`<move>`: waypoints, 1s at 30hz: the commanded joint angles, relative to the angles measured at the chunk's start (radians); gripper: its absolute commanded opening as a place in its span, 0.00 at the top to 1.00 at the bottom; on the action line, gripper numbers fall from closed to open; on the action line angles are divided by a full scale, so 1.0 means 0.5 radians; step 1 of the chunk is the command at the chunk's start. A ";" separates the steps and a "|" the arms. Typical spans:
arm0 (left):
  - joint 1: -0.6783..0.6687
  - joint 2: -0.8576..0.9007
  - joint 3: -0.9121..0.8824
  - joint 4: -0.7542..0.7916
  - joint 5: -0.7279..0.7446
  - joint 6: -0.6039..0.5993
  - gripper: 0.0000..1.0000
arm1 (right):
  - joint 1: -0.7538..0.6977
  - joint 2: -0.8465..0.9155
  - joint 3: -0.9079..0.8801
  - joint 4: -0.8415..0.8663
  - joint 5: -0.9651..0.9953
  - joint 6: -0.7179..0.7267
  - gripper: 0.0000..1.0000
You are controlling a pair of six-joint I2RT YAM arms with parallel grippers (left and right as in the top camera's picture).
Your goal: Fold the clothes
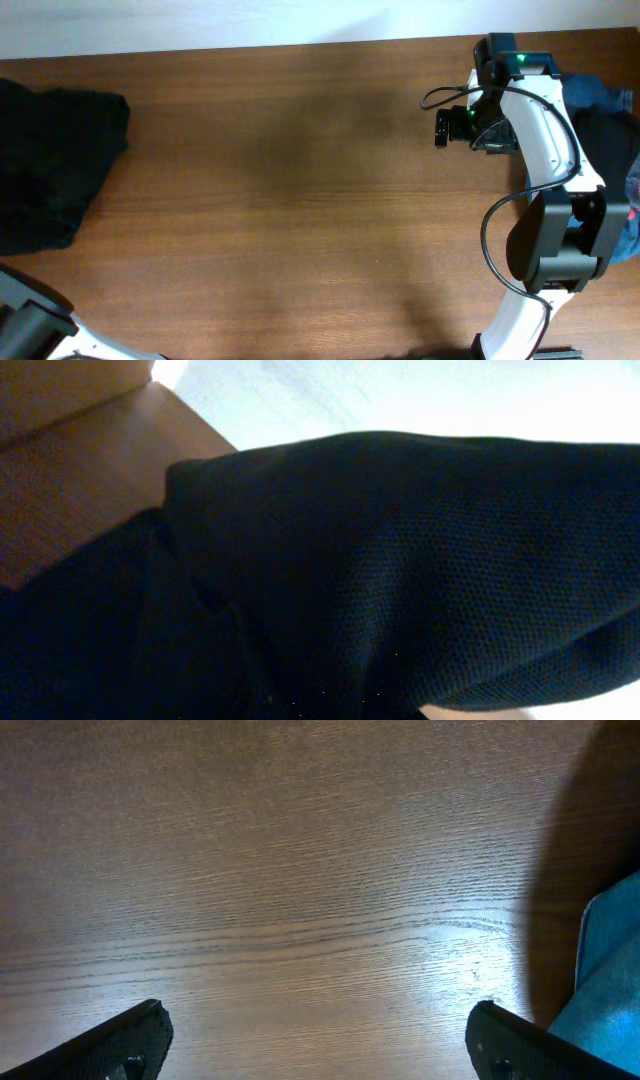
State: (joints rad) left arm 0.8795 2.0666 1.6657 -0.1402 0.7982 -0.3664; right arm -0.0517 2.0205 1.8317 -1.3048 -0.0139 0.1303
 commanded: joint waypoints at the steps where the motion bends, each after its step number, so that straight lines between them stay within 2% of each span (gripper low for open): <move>1: 0.054 -0.027 0.066 -0.045 -0.014 -0.474 1.00 | -0.002 -0.071 0.039 0.006 0.037 -0.005 0.01; 4: 0.071 -0.027 0.066 -0.337 -0.291 -0.541 1.00 | -0.002 -0.071 0.039 0.005 0.038 -0.005 0.01; 8: 0.072 -0.027 0.066 -0.566 -0.546 -0.539 1.00 | -0.002 -0.071 0.039 0.005 0.038 -0.005 0.01; 15: 0.130 -0.027 0.066 -0.668 -0.605 -0.486 0.99 | -0.002 -0.071 0.039 0.005 0.038 -0.005 0.01; 16: 0.141 -0.027 0.066 -0.683 -0.605 -0.433 0.95 | -0.002 -0.071 0.039 0.005 0.038 -0.005 0.01; 17: 0.150 -0.027 0.066 -0.698 -0.605 -0.399 0.79 | -0.002 -0.071 0.039 0.005 0.038 -0.005 0.01; 20: 0.185 -0.027 0.066 -0.757 -0.598 -0.330 0.21 | -0.002 -0.071 0.039 0.005 0.038 -0.005 0.01; 21: 0.199 -0.027 0.066 -0.764 -0.578 -0.304 0.16 | -0.002 -0.071 0.039 0.005 0.037 -0.005 0.01; 23: 0.228 -0.027 0.066 -0.784 -0.525 -0.302 0.13 | -0.002 -0.071 0.039 0.006 0.038 -0.005 0.01; 25: 0.252 -0.027 0.066 -0.784 -0.449 -0.303 0.03 | -0.002 -0.071 0.039 0.005 0.038 -0.005 0.01; 30: 0.272 -0.105 0.067 -0.784 -0.375 -0.284 0.01 | -0.002 -0.071 0.039 0.006 0.038 -0.005 0.01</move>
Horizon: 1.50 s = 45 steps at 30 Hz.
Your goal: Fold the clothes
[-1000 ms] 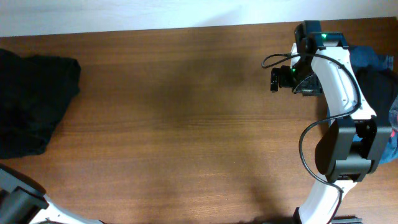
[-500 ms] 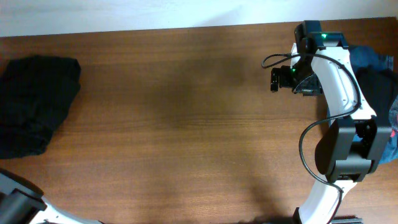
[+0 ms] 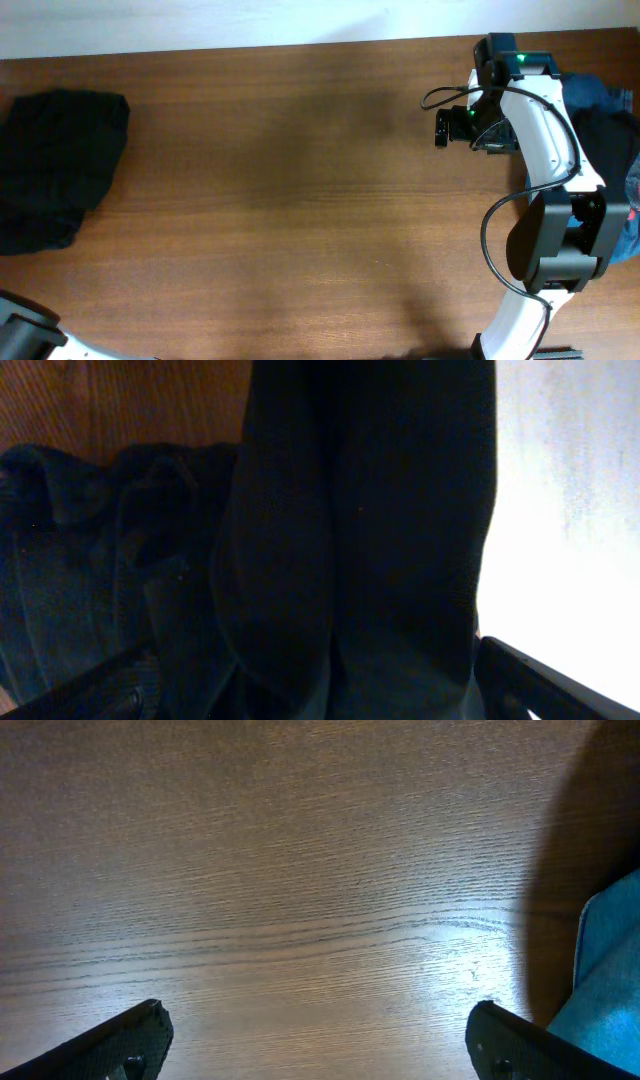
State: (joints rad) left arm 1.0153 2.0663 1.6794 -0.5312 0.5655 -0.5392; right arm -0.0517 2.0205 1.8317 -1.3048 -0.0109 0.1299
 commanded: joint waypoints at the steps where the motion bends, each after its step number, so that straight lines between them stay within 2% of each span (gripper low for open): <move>1: -0.005 -0.138 0.040 -0.002 0.089 0.067 0.01 | -0.002 -0.071 0.039 0.005 0.032 -0.005 0.01; 10: -0.040 -0.616 0.043 -0.034 -0.050 0.072 0.01 | -0.002 -0.071 0.039 0.005 0.031 -0.005 0.01; 14: -0.156 -0.719 0.043 -0.048 -0.049 0.221 0.01 | -0.002 -0.071 0.039 0.006 0.031 -0.005 0.02; 15: -0.217 -0.721 0.043 -0.048 -0.050 0.310 0.06 | -0.002 -0.071 0.039 0.005 0.032 -0.005 0.01; 16: -0.260 -0.719 0.042 -0.053 -0.051 0.370 0.16 | -0.002 -0.071 0.039 0.006 0.032 -0.005 0.01; 17: -0.326 -0.705 0.042 -0.069 -0.089 0.449 0.33 | -0.002 -0.071 0.039 0.006 0.032 -0.005 0.01; 18: -0.395 -0.690 0.042 -0.082 -0.143 0.522 0.66 | -0.002 -0.071 0.039 0.006 0.032 -0.005 0.01; 19: -0.450 -0.670 0.042 -0.098 -0.212 0.568 0.85 | -0.002 -0.071 0.039 0.005 0.032 -0.005 0.01; 20: -0.515 -0.650 0.042 -0.124 -0.320 0.610 0.96 | -0.002 -0.071 0.039 0.005 0.032 -0.005 0.01; 21: -0.573 -0.626 0.042 -0.157 -0.468 0.620 1.00 | -0.002 -0.071 0.039 0.005 0.032 -0.005 0.01; 24: -0.700 -0.561 0.042 -0.255 -0.884 0.620 1.00 | -0.002 -0.071 0.039 0.006 0.032 -0.005 0.01; 28: -0.784 -0.451 0.040 -0.372 -1.167 0.620 1.00 | -0.002 -0.071 0.039 0.005 0.032 -0.005 0.01; 34: -0.767 -0.203 0.038 -0.465 -1.192 0.594 0.99 | -0.002 -0.071 0.039 0.005 0.032 -0.005 0.01; 40: -0.676 -0.050 0.038 -0.709 -1.191 0.332 1.00 | -0.002 -0.071 0.039 0.005 0.032 -0.005 0.01; 45: -0.660 0.043 -0.005 -0.756 -1.190 0.331 1.00 | -0.002 -0.071 0.039 0.006 0.032 -0.005 0.01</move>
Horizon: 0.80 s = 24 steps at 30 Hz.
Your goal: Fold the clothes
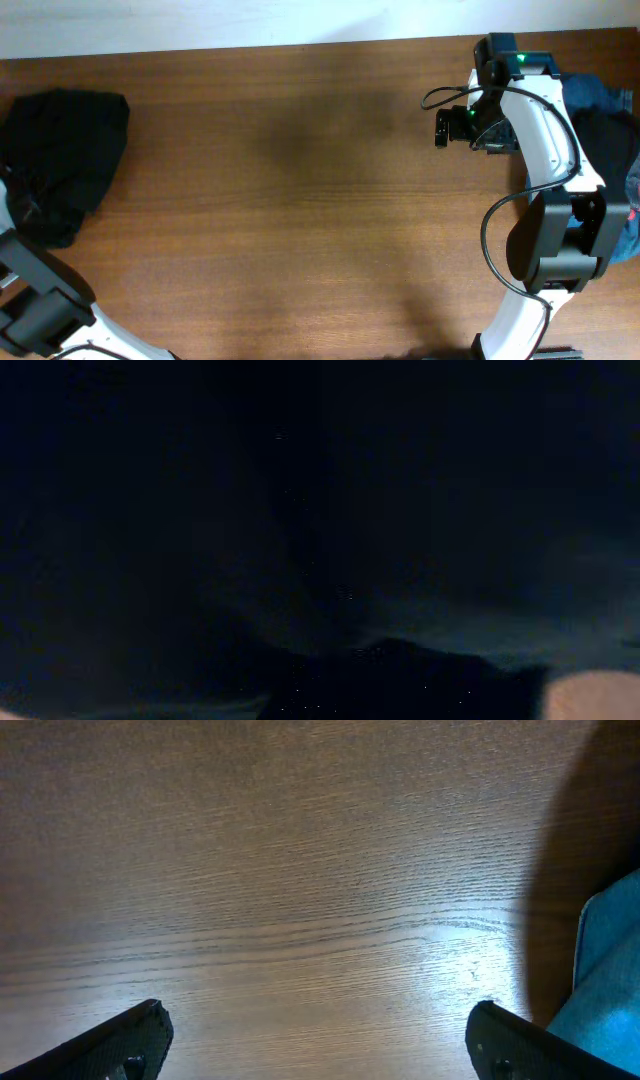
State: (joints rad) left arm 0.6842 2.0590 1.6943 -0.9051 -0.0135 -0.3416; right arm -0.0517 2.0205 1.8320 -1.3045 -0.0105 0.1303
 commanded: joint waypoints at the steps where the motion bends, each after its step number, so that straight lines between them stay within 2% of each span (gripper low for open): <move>1: 0.002 0.067 -0.036 -0.008 -0.028 -0.064 1.00 | -0.002 -0.071 0.038 0.005 0.031 -0.005 0.01; 5: 0.003 0.005 0.034 -0.002 0.220 -0.063 1.00 | -0.002 -0.071 0.038 0.005 0.031 -0.005 0.01; 8: 0.002 -0.124 0.164 -0.011 0.256 -0.039 1.00 | -0.002 -0.071 0.038 0.005 0.031 -0.005 0.01; 12: 0.010 -0.340 0.243 -0.004 0.179 -0.020 1.00 | -0.002 -0.071 0.038 0.005 0.031 -0.005 0.01; 15: 0.017 -0.448 0.243 0.005 0.014 -0.027 1.00 | -0.002 -0.071 0.038 0.005 0.031 -0.005 0.01; 19: 0.021 -0.438 0.228 -0.001 -0.182 -0.027 1.00 | -0.002 -0.071 0.038 0.005 0.031 -0.005 0.02; 24: 0.043 -0.341 0.153 0.090 -0.237 -0.027 0.99 | -0.002 -0.071 0.038 0.005 0.031 -0.005 0.01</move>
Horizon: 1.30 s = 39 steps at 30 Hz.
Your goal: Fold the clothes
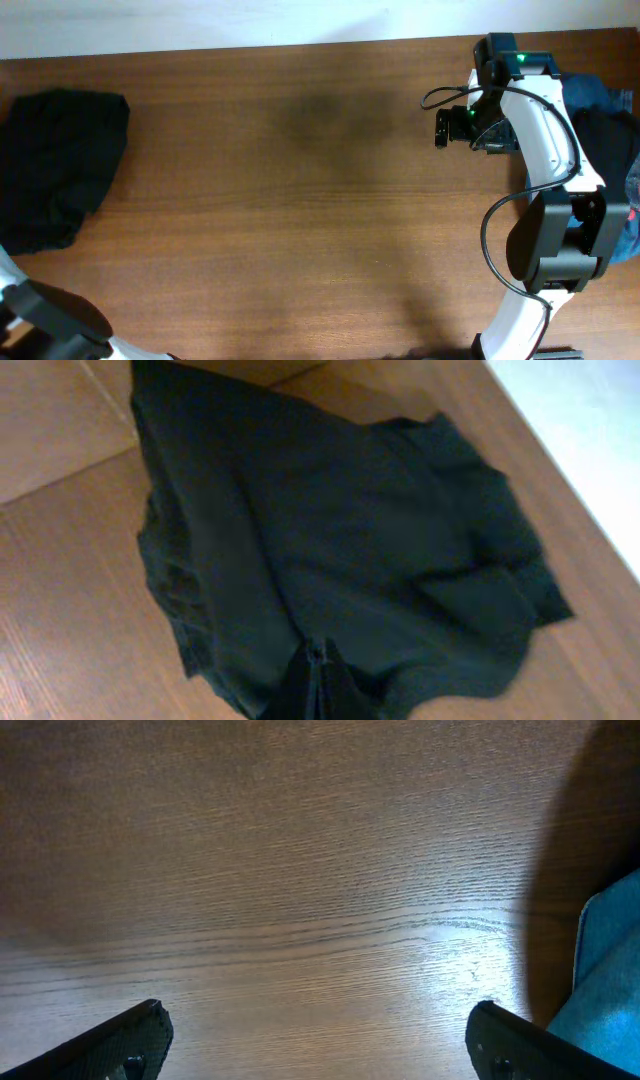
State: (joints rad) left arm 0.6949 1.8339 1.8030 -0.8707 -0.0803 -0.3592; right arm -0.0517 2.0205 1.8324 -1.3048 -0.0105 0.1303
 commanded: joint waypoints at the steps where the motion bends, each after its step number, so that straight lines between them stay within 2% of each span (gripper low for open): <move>1: 0.031 0.143 -0.072 0.035 -0.101 0.008 0.99 | -0.002 -0.071 0.037 0.005 0.031 -0.005 0.01; 8: 0.066 0.449 -0.074 0.033 -0.102 0.011 0.94 | -0.002 -0.071 0.037 0.005 0.031 -0.005 0.01; 14: 0.077 0.522 -0.043 -0.046 -0.075 0.063 1.00 | -0.002 -0.071 0.037 0.006 0.031 -0.005 0.01; 17: 0.077 0.421 0.054 -0.077 0.128 0.063 1.00 | -0.002 -0.071 0.037 0.005 0.031 -0.005 0.01; 23: 0.044 0.068 0.204 -0.031 0.890 0.061 0.99 | -0.002 -0.071 0.037 0.006 0.031 -0.005 0.01; 25: 0.008 -0.046 0.205 -0.001 1.057 0.060 0.91 | -0.002 -0.071 0.037 0.006 0.031 -0.005 0.01; 28: -0.080 -0.178 0.205 -0.003 1.104 0.062 0.76 | -0.002 -0.071 0.037 0.005 0.031 -0.005 0.01; 29: -0.118 -0.207 0.205 -0.008 1.104 0.062 0.68 | -0.002 -0.071 0.037 0.005 0.031 -0.005 0.01; 30: -0.153 -0.223 0.205 -0.013 1.105 0.062 0.55 | -0.002 -0.071 0.037 0.005 0.031 -0.005 0.01; 31: -0.196 -0.233 0.205 -0.018 1.105 0.061 0.34 | -0.002 -0.071 0.037 0.006 0.031 -0.005 0.01; 32: -0.235 -0.234 0.205 -0.018 1.105 0.062 0.08 | -0.002 -0.071 0.037 0.005 0.031 -0.005 0.01; 33: -0.280 -0.234 0.205 -0.019 1.104 0.062 0.01 | -0.002 -0.071 0.037 0.005 0.031 -0.005 0.01; 39: -0.436 -0.230 0.205 -0.019 1.104 0.062 0.01 | -0.002 -0.071 0.037 0.006 0.031 -0.005 0.01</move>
State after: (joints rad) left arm 0.4911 1.7100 1.9129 -0.8772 0.4503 -0.3355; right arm -0.0517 2.0205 1.8328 -1.3048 -0.0105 0.1307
